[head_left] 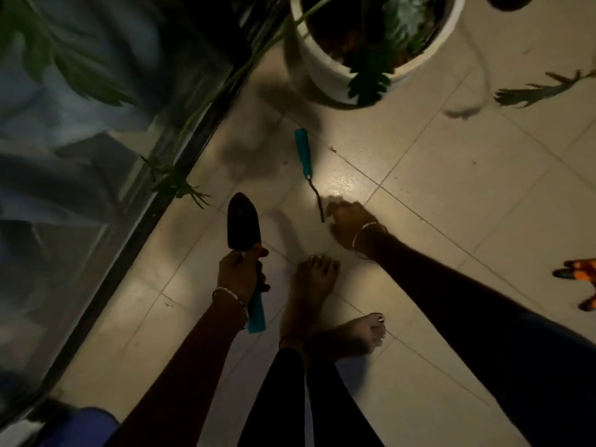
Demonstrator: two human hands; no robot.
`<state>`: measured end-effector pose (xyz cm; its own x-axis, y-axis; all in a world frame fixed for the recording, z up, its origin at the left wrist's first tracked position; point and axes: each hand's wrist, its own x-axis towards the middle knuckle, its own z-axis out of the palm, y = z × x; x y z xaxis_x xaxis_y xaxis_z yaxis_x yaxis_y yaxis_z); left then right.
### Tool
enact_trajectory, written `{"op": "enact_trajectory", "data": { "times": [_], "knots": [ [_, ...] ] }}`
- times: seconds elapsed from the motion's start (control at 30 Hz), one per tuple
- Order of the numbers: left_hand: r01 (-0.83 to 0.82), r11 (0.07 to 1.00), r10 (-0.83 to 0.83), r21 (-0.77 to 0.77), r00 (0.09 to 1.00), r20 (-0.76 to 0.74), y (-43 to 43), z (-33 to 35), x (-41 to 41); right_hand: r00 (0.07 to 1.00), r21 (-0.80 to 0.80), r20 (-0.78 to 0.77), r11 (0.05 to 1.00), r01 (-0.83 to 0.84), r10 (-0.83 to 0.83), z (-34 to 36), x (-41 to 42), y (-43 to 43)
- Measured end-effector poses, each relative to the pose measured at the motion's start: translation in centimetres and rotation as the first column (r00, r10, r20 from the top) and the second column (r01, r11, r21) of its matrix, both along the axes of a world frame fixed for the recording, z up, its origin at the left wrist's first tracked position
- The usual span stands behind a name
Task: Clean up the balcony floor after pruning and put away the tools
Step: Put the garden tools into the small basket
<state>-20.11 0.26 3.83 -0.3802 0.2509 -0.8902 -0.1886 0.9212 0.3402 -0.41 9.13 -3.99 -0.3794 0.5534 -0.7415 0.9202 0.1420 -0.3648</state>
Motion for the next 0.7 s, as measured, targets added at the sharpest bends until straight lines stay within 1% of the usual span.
{"op": "enact_trajectory", "data": {
  "times": [0.1,0.2,0.27,0.37,0.4,0.53,0.63,0.7],
  "knots": [
    [-0.006,1.000,0.006,-0.009,1.000,0.030,0.5,-0.8,-1.7,0.996,0.174,0.076,0.983,-0.063,0.051,-2.7,-1.9,4.3],
    [-0.029,1.000,0.029,-0.006,0.998,0.047,0.7,-1.9,-3.0,0.976,0.269,0.119,0.941,-0.206,0.180,-5.3,-3.9,8.3],
    [-0.045,0.999,0.045,0.007,0.998,0.039,0.4,-2.7,-3.3,0.957,0.264,0.147,0.923,-0.280,0.248,-6.9,-5.2,9.9],
    [-0.059,0.998,0.058,0.009,0.998,0.031,-0.4,-3.9,-3.2,0.896,0.233,0.254,0.876,-0.422,0.364,-8.9,-6.2,10.6],
    [-0.068,0.998,0.067,0.005,0.997,0.036,-0.7,-4.2,-3.0,0.882,0.241,0.280,0.861,-0.448,0.380,-9.3,-6.1,10.5],
    [-0.182,0.983,0.183,-0.015,0.978,0.102,-1.9,-5.1,-2.1,0.862,0.333,0.337,0.808,-0.485,0.379,-10.0,-4.1,8.5],
    [-0.258,0.966,0.259,-0.028,0.959,0.117,-2.9,-5.2,-1.2,0.858,0.320,0.396,0.827,-0.462,0.326,-10.3,-0.8,6.9],
    [-0.255,0.967,0.256,-0.023,0.960,0.117,-3.5,-5.1,-0.7,0.823,0.278,0.469,0.831,-0.482,0.320,-10.4,1.7,5.6]
  ]
}}
